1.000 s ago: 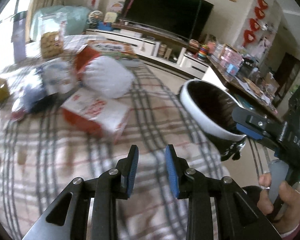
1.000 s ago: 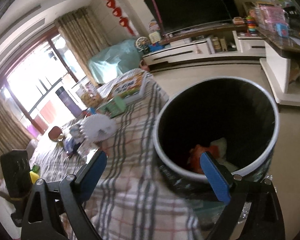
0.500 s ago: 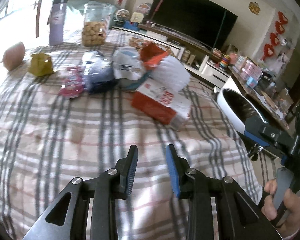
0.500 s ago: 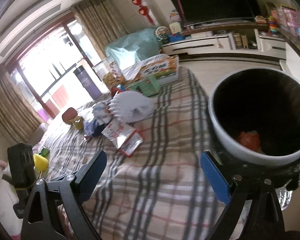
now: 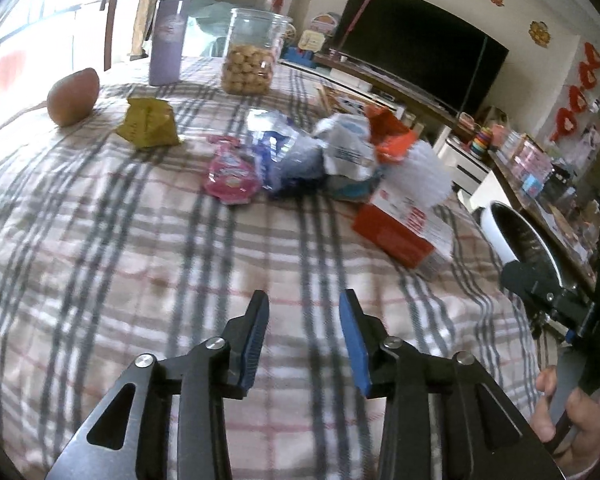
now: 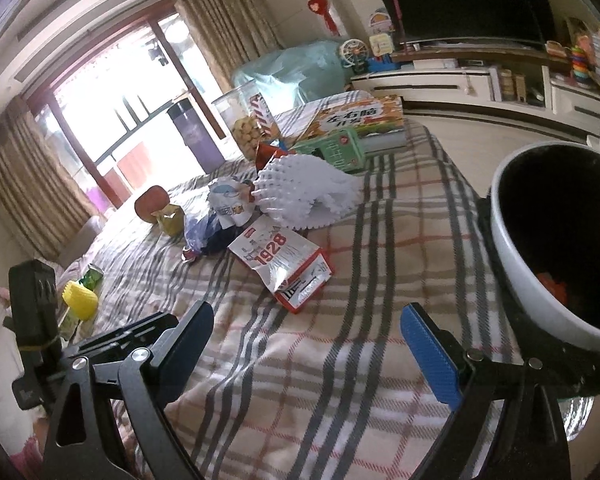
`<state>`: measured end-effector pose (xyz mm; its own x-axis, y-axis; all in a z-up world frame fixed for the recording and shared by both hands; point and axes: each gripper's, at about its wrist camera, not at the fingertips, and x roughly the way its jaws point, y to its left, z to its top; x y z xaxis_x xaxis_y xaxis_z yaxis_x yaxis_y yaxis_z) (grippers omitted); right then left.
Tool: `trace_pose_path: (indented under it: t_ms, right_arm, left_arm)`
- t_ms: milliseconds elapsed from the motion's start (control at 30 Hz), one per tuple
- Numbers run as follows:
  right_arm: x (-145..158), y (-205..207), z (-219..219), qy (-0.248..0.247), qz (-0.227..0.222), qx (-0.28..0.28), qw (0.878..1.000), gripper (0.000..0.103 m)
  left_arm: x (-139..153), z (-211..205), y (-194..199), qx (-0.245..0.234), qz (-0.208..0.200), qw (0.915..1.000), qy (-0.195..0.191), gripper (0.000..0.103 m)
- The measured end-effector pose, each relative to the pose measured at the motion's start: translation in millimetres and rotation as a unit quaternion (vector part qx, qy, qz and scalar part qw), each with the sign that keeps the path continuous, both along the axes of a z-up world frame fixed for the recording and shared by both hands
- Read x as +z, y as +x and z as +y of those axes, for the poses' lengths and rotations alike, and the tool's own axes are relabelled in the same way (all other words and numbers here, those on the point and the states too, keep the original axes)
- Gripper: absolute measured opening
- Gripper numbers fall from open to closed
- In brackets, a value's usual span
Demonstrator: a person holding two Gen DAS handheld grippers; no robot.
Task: Collect trash
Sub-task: 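Move both open grippers back toward the remaining trash on the bed, then grasp the pink candy toy with the left gripper while the right gripper grasps the white milk carton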
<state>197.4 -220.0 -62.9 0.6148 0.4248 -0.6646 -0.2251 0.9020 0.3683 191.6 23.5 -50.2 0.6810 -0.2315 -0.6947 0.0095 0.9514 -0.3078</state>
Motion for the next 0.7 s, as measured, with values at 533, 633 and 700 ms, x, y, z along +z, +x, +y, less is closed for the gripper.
trace_pose_path:
  t_ms: [533,633,700]
  right_arm:
    - [-12.9,41.5,31.6,-0.043,0.014,0.063,0.997,0.096]
    - [-16.1,50.0,37.5,-0.054,0.016,0.071,0.996,0.096]
    - [-19.4,55.5,41.9,-0.06,0.02,0.075,0.995,0.095]
  left_arm:
    - [-7.7,25.6,76.2,0.023,0.019,0.999,0.033,0.047]
    - [-10.2,26.2,96.0,0.026,0.021,0.9985,0.044,0.048]
    - [-13.5,25.9,106.4,0.027,0.022,0.998,0.053,0.048]
